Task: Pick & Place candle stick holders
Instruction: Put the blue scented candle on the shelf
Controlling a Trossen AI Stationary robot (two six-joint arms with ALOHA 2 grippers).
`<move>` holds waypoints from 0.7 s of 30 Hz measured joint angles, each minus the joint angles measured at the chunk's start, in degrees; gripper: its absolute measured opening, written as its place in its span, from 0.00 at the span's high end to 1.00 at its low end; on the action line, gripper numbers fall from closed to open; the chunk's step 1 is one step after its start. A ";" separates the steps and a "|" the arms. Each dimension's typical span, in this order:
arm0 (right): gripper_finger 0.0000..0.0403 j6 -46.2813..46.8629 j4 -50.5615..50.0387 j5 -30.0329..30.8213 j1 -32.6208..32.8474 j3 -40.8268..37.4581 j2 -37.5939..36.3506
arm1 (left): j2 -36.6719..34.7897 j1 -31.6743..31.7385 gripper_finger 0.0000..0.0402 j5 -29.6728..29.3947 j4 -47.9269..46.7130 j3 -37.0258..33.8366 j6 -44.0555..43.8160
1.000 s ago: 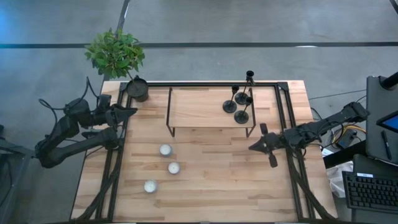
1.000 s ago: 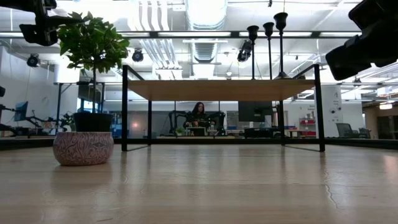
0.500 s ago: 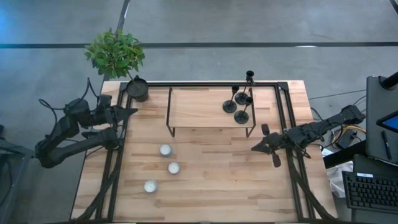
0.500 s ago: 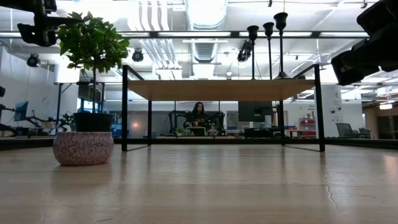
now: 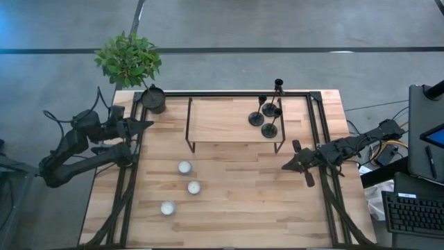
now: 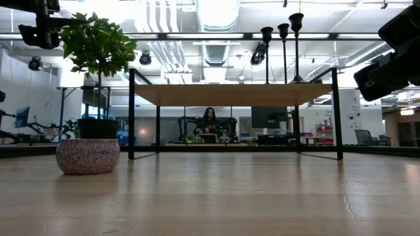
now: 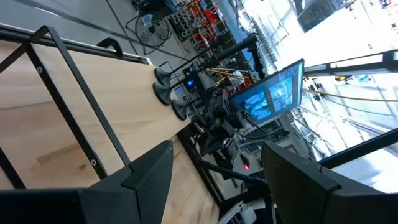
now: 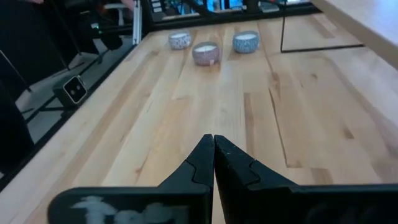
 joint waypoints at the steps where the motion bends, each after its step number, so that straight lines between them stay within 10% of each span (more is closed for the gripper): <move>1: 0.98 0.12 -0.36 -0.04 0.00 0.09 0.03 | 0.00 0.00 0.40 0.00 0.02 0.00 0.00; 21: 0.98 0.30 -0.57 0.02 -0.02 0.19 1.64 | 0.00 0.00 0.40 0.00 0.01 0.01 0.04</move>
